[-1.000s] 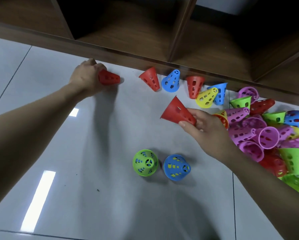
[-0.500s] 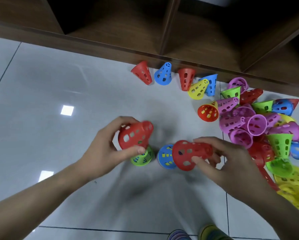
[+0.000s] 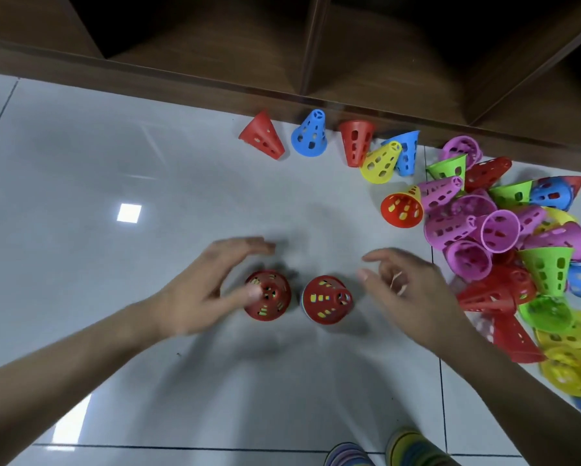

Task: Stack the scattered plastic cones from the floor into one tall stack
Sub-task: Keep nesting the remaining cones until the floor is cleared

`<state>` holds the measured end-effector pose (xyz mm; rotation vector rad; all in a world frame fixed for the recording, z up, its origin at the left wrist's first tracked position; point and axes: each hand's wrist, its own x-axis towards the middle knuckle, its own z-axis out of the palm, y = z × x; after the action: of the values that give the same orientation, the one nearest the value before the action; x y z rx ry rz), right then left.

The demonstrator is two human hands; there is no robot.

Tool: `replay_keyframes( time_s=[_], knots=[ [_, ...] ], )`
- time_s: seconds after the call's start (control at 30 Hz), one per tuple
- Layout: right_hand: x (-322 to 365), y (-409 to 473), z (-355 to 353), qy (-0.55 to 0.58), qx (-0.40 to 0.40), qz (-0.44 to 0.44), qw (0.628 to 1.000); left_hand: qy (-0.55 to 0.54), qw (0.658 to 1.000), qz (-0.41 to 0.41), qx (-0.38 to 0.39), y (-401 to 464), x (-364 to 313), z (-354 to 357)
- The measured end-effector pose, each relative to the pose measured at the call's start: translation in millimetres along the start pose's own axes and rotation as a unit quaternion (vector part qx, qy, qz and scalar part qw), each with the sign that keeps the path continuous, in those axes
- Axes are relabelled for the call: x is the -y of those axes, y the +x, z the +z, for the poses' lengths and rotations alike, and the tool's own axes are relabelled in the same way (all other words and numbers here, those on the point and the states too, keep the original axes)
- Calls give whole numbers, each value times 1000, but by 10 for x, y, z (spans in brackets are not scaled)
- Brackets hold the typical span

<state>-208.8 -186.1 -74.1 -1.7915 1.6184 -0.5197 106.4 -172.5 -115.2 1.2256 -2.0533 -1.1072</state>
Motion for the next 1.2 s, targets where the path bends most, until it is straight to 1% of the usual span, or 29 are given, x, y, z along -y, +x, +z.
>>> replay_keyframes(
  time_s=[0.07,0.13,0.2,0.23,0.3,0.33,0.4,0.43,0.5,0.57,0.6,0.67,0.7,0.73,0.8,0.83,0.87,0.93,1.0,1.1,1.2],
  knots=[
    [-161,174,-78,-19,-79,11,997,47,998,15,-46,288,125,-187],
    [-335,365,-176,-61,-134,20,989,146,986,15,-82,698,316,-381],
    [-483,537,-258,-99,-162,53,980,240,968,-10,-77,1141,474,-556],
    [-522,616,-283,-108,-168,84,976,268,960,-41,-63,1343,514,-635],
    [-607,771,-298,-108,-158,150,970,294,950,-103,-32,1671,576,-758],
    [-629,843,-302,-105,-150,174,967,305,945,-115,-11,1788,630,-797],
    [-667,985,-304,-92,-149,203,963,323,939,-111,30,1896,728,-805],
    [-668,1048,-300,-81,-154,218,960,331,936,-111,39,1895,775,-791],
    [-668,1174,-287,-75,-148,258,952,350,930,-107,28,1865,842,-764],
    [-647,1296,-263,-69,-118,312,940,384,918,-97,25,1816,831,-741],
    [-620,1343,-255,-48,-106,340,933,405,909,-93,33,1783,801,-732],
    [-586,1407,-244,43,-95,389,915,430,896,-98,52,1669,716,-719],
    [-569,1417,-248,89,-87,402,907,423,899,-105,55,1593,659,-705],
    [-554,1420,-249,118,-72,407,903,388,913,-115,51,1500,596,-691],
    [-536,1391,-241,135,-37,402,905,235,961,-144,24,1286,436,-643],
    [-522,1363,-226,133,-29,398,907,147,976,-161,5,1178,347,-610],
    [-512,1331,-206,131,-28,394,909,70,982,-172,-17,1072,255,-568],
    [-502,1248,-162,142,-26,372,917,-41,981,-180,-55,861,80,-464],
    [-491,1132,-107,144,-13,329,933,-111,975,-178,-76,647,-99,-366],
    [-452,933,-44,141,-14,260,955,-168,967,-174,-82,351,-323,-220],
    [-409,784,-22,171,-42,222,959,-191,962,-182,-67,150,-458,-99]
  ],
)
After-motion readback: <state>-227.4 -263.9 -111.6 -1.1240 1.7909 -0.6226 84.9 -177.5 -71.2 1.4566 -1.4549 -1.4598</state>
